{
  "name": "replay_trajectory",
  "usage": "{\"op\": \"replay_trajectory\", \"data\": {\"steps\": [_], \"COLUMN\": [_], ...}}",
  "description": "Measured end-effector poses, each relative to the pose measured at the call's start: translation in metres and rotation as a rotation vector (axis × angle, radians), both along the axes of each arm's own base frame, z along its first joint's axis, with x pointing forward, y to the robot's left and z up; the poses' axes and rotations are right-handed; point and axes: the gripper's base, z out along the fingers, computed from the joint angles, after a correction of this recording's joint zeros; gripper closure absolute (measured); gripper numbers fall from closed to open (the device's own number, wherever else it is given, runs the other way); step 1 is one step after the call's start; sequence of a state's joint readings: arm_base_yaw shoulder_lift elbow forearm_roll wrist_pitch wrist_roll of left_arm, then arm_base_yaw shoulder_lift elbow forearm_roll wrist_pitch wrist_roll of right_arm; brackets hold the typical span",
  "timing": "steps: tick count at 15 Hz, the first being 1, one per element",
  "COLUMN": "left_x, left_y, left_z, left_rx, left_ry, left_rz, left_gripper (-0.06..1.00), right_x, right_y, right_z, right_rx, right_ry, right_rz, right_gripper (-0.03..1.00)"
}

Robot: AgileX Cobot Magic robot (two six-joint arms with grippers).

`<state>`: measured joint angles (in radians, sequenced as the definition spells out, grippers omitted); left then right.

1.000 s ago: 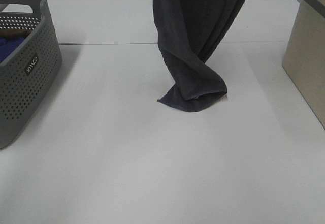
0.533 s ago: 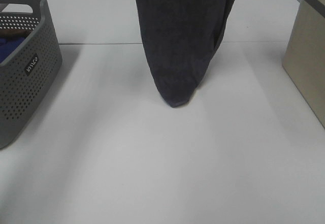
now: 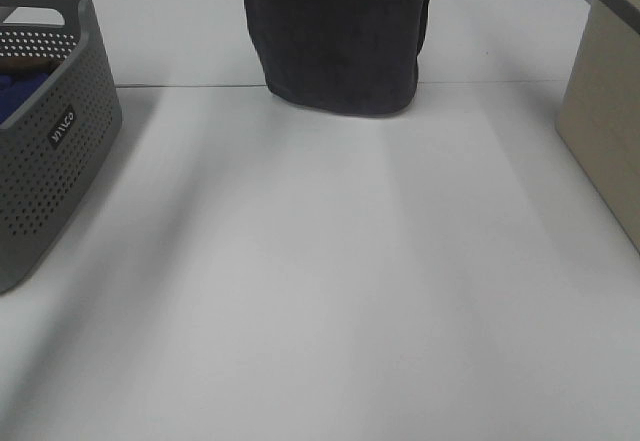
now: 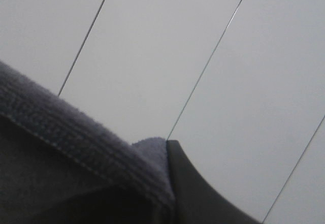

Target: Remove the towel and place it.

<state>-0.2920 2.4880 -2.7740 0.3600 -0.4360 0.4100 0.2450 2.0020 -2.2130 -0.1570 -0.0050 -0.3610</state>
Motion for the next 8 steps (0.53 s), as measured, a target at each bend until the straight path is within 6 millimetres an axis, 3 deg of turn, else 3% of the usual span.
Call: {"op": "replay_trajectory", "data": {"steps": [8], "left_x": [0.009], "left_y": [0.019], "left_z": [-0.002], "left_rx": [0.026], "left_ry": [0.039], "left_rz": [0.067], "left_gripper": [0.94], "right_x": [0.011], "right_y": [0.007], "right_z": [-0.016], "right_rx": [-0.012], "right_ry": [0.039], "right_rz": [0.005], "right_gripper": [0.96]}}
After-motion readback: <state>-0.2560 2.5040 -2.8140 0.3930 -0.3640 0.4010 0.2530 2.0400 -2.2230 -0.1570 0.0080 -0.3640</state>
